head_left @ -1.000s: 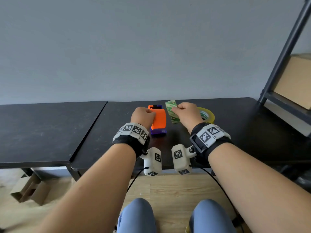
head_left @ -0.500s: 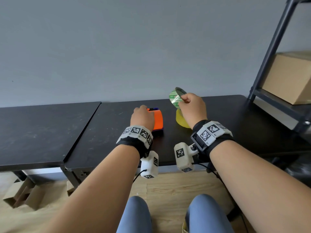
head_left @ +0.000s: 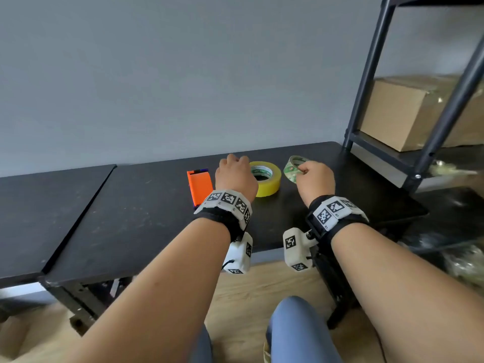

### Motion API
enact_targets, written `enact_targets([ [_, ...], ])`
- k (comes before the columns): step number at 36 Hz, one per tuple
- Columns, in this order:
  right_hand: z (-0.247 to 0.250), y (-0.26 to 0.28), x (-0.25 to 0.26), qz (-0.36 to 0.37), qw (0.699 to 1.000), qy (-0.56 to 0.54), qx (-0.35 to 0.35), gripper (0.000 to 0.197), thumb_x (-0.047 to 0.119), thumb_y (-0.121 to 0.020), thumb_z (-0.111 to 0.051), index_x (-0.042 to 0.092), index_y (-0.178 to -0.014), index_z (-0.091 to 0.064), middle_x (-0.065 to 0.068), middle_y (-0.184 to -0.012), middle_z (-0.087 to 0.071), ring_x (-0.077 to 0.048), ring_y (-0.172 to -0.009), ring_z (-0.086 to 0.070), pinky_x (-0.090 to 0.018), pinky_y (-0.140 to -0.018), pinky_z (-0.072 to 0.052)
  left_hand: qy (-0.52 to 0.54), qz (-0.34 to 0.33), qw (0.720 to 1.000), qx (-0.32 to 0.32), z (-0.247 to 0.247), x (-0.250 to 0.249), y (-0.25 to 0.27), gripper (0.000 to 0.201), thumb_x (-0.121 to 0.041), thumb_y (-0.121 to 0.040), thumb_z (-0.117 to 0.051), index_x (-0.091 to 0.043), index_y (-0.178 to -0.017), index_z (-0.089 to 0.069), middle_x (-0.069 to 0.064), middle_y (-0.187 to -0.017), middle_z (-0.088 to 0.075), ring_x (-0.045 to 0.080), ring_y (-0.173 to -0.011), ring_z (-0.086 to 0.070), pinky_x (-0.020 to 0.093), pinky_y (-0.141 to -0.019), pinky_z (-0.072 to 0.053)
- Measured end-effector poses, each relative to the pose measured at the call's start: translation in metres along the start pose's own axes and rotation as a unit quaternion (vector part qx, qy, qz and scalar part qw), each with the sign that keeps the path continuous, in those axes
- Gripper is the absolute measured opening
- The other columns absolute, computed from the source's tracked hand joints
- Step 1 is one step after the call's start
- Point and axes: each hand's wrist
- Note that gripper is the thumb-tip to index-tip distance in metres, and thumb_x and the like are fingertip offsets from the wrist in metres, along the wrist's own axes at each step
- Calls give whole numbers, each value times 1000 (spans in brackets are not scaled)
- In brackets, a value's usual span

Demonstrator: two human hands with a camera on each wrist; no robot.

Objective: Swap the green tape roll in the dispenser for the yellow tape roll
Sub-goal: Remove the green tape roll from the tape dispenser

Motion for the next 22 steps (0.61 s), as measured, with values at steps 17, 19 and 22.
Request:
enact_targets([
  [17,2,-7,-31,-52,994,90,43,34,12,-93,-45,24,-110,-72,-12,-120,-63,-35,-114,-50,-41,-96,-42,-37,-35,997,50,-24,-30,-6,48,-8,-91,-43,-12,-138,-49,12,-135,-48,31,-126,-43,40,-101,-41],
  [19,3,-7,-23,-36,995,81,33,34,10,-91,-45,22,-108,-72,-9,-115,-68,-34,-114,-49,-41,-93,-41,-39,-37,998,46,-22,-29,-6,48,-7,-90,-43,-12,-138,-49,12,-134,-48,31,-126,-43,39,-101,-40],
  [22,2,-7,-11,-17,998,56,29,36,12,-92,-45,20,-115,-70,-7,-118,-69,-33,-114,-52,-42,-94,-45,-49,-43,997,31,-16,-23,-6,48,-6,-89,-45,-13,-136,-50,11,-135,-49,30,-126,-43,40,-103,-39],
])
Point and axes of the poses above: each hand's wrist, its own y-axis away from the middle knuckle, its own z-axis out of the back of the hand, x = y × z
